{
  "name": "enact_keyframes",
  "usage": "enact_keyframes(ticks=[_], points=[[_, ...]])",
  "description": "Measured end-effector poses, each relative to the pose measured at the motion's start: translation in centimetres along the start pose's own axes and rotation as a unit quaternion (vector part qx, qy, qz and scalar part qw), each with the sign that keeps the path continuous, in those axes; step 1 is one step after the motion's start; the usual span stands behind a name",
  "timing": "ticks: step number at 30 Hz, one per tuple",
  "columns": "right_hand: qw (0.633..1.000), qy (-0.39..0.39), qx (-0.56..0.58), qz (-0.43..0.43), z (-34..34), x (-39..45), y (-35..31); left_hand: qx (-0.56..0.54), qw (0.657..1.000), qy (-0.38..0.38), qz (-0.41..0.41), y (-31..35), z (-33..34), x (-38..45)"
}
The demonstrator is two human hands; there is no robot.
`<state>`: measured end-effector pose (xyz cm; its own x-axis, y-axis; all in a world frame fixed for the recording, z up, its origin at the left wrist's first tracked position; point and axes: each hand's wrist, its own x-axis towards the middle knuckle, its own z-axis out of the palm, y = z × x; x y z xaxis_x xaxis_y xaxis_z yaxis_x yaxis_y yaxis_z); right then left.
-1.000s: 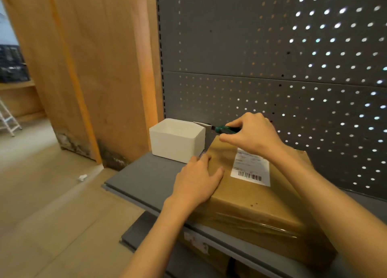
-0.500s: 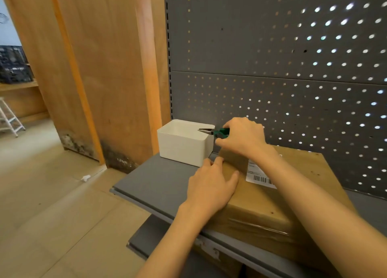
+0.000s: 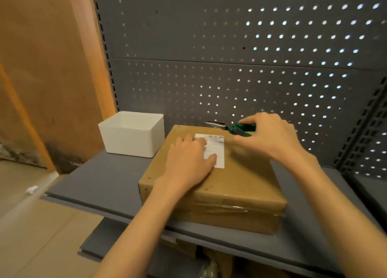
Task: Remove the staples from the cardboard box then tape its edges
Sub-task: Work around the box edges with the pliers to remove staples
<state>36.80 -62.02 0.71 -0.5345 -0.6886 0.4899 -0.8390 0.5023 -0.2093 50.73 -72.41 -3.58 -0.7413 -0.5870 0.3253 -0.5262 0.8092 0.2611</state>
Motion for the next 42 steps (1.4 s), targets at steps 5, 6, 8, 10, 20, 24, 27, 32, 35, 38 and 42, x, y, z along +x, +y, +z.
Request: enact_keyframes(ticks=[5, 6, 8, 10, 20, 24, 27, 32, 35, 38, 42], points=[[0.998, 0.016, 0.003, 0.061, -2.0, -2.7, 5.0, -0.006, 0.997, -0.029, 0.068, 4.2, 1.8, 1.1], [0.997, 0.019, 0.002, 0.068, -2.3, -3.2, 5.8, -0.014, 0.996, -0.038, 0.074, 4.7, 2.1, 1.2], [0.996, 0.014, -0.005, 0.087, -2.8, -4.0, 7.2, -0.023, 0.995, -0.045, 0.081, 5.5, 2.5, 1.3], [0.996, -0.005, -0.021, 0.089, -3.2, -4.7, 8.3, -0.023, 0.995, -0.049, 0.086, 5.8, 2.8, 1.6], [0.997, -0.057, -0.03, 0.047, -2.7, -6.1, 9.6, -0.04, 0.994, -0.059, 0.079, 5.7, 3.2, 1.9], [0.997, -0.053, -0.041, 0.029, -2.4, -5.9, 9.2, -0.055, 0.994, -0.056, 0.077, 5.7, 3.1, 1.8], [0.997, -0.056, -0.051, 0.027, -2.3, -5.6, 9.2, -0.063, 0.994, -0.048, 0.073, 5.7, 3.1, 1.7], [0.997, -0.055, -0.057, 0.024, -2.5, -5.5, 9.2, -0.068, 0.995, -0.045, 0.065, 5.7, 3.1, 1.7], [0.997, -0.053, -0.055, 0.02, -2.5, -5.6, 9.2, -0.071, 0.994, -0.041, 0.068, 5.7, 3.1, 1.6], [0.997, -0.048, -0.057, 0.018, -2.5, -5.9, 9.1, -0.073, 0.994, -0.038, 0.069, 5.6, 3.2, 1.6], [0.997, -0.052, -0.049, 0.019, -2.7, -6.0, 8.9, -0.078, 0.994, -0.036, 0.07, 5.5, 3.3, 1.7]])
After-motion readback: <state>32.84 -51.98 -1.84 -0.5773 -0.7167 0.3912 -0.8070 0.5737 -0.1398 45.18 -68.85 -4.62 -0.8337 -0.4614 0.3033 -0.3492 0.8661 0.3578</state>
